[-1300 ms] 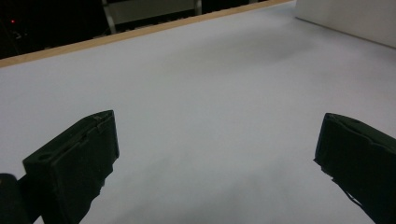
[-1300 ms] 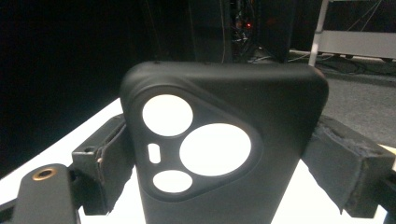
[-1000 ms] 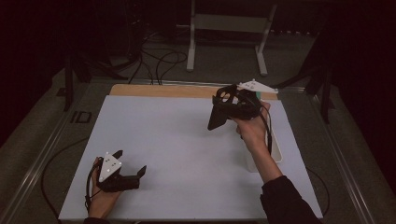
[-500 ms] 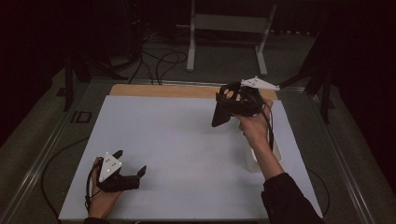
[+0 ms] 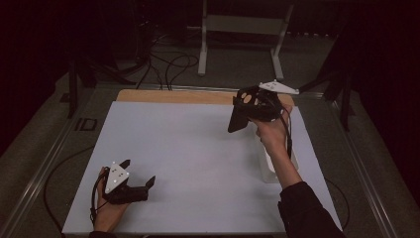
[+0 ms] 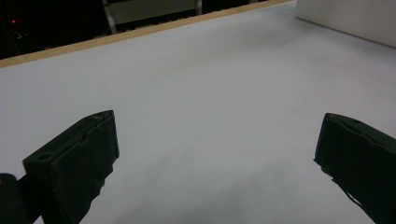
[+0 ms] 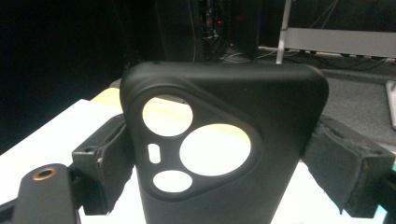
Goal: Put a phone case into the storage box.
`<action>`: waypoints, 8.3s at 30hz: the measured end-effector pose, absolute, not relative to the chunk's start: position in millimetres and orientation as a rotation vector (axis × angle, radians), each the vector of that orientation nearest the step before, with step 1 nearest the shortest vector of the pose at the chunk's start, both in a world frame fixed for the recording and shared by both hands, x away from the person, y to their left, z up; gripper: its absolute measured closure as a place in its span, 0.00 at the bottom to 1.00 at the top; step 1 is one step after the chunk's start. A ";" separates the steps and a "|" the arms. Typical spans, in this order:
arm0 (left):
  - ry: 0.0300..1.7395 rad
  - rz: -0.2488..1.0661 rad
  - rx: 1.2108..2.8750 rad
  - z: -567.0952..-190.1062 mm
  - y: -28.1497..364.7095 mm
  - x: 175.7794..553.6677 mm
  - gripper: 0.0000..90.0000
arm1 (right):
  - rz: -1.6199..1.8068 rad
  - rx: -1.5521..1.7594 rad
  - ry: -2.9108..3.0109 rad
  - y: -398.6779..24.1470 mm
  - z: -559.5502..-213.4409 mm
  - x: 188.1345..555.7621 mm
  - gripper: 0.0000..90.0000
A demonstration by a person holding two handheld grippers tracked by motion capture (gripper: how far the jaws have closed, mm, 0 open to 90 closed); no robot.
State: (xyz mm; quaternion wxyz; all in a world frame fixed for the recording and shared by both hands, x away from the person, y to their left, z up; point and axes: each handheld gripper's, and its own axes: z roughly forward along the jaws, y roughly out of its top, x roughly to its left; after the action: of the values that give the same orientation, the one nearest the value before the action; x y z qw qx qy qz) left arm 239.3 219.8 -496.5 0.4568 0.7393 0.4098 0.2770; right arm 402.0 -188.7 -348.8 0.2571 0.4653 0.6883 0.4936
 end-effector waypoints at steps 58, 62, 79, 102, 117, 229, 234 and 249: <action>1.009 0.688 1.829 -496.9 219.2 239.5 0.00 | 1.130 1.317 1.775 -224.8 -350.0 427.0 0.16; 1.009 0.688 1.828 -496.9 219.2 239.5 0.00 | 1.129 1.328 1.767 -228.4 -351.4 427.9 0.16; 1.010 0.687 1.823 -496.7 219.2 239.2 0.00 | 1.112 1.371 1.727 -242.9 -353.3 431.2 0.16; 1.008 0.689 1.822 -496.9 218.7 239.1 0.00 | 1.071 1.424 1.683 -266.3 -359.4 432.7 0.16; 1.009 0.689 1.818 -496.7 218.9 239.1 0.00 | 1.044 1.460 1.689 -273.1 -375.3 436.6 0.16; 1.017 0.669 1.782 -493.2 220.5 239.1 0.00 | 1.092 1.460 1.828 -261.8 -418.5 447.1 0.09; 1.010 0.663 1.767 -490.8 220.2 238.4 0.00 | 1.148 1.436 1.841 -257.7 -416.4 430.4 0.09; 1.026 0.653 1.754 -485.9 220.3 237.1 0.00 | 1.241 1.279 1.899 -257.8 -418.1 365.8 0.09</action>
State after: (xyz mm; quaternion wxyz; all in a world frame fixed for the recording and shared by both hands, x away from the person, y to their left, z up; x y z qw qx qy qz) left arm 237.1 220.3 -485.9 0.4827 0.7198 0.4210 0.2679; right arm 365.8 -257.8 -418.1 0.2653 0.4736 0.7031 0.4593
